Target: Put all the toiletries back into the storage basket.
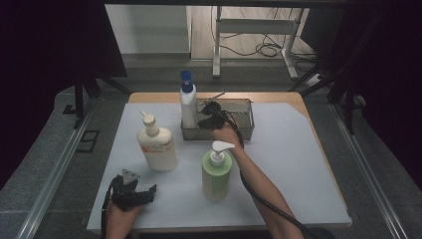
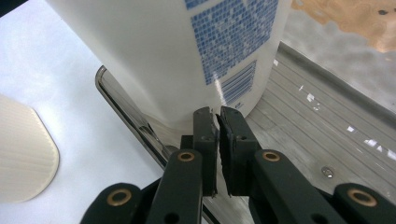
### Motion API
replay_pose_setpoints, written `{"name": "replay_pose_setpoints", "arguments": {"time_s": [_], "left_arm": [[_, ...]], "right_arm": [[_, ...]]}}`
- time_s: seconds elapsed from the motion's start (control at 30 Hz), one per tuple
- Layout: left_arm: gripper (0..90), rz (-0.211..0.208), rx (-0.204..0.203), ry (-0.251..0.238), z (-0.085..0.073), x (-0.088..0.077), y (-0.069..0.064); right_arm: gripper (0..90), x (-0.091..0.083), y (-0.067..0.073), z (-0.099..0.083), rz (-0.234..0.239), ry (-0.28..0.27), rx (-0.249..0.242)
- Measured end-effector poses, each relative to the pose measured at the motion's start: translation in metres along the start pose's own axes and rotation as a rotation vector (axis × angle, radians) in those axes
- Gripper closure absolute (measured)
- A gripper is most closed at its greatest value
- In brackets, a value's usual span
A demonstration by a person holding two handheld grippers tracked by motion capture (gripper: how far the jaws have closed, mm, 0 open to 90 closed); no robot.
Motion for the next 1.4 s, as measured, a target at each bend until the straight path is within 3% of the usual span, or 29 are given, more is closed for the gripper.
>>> {"name": "replay_pose_setpoints", "arguments": {"time_s": [0.63,0.97,1.4], "left_arm": [[11.8,0.001,0.002,0.001,0.000,0.000,0.000],[11.8,0.000,0.001,0.001,0.000,0.000,0.000],[11.8,0.000,0.000,0.001,0.000,0.000,0.000]], "right_arm": [[75.5,-0.009,0.000,-0.001,-0.004,-0.031,-0.017],[52.6,-0.030,-0.005,-0.003,-0.005,-0.067,-0.018],[35.8,-0.053,-0.002,-0.006,-0.006,-0.100,-0.042]]}}
Point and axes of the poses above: each handheld gripper's, and its own axes: x roughly forward along the jaws, z roughly out of its top, y roughly to its left, the point moved 10 cm from there along x, roughly forward along the jaws, and after that the axes turned 8 degrees about -x, right-handed, at the moved point
